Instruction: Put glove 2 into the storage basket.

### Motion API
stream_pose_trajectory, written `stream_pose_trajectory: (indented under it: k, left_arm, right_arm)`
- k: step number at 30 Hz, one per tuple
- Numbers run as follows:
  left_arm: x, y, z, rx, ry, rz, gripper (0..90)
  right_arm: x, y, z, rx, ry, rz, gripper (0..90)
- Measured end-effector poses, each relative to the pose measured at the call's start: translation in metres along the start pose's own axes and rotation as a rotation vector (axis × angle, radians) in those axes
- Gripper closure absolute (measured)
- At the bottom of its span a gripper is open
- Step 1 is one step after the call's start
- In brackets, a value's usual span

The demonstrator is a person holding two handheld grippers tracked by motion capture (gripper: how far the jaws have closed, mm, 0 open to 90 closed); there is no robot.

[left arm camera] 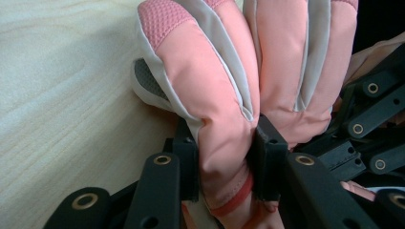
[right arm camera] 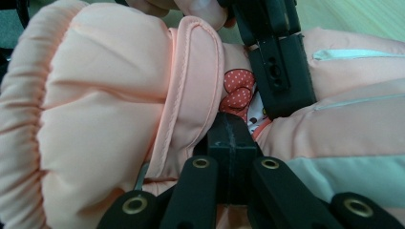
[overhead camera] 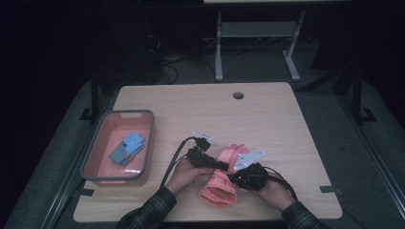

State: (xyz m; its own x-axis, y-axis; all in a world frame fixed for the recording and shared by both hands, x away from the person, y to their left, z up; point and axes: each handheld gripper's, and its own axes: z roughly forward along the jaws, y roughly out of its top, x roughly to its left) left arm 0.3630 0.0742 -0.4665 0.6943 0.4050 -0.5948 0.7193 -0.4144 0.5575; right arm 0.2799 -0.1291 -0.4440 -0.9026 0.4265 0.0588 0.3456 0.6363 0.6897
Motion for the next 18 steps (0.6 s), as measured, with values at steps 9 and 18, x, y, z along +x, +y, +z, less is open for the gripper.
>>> stream_pose_trajectory:
  k: [9,18]
  left_arm:
    - [-0.008,0.006,-0.01,-0.019,-0.034,0.035,71.4]
    - [-0.008,0.01,-0.035,-0.072,0.02,0.059,71.5]
  right_arm:
    - [-0.002,0.004,-0.021,-0.083,0.058,0.063,80.1]
    - [-0.01,-0.008,-0.071,-0.245,-0.058,0.132,41.3]
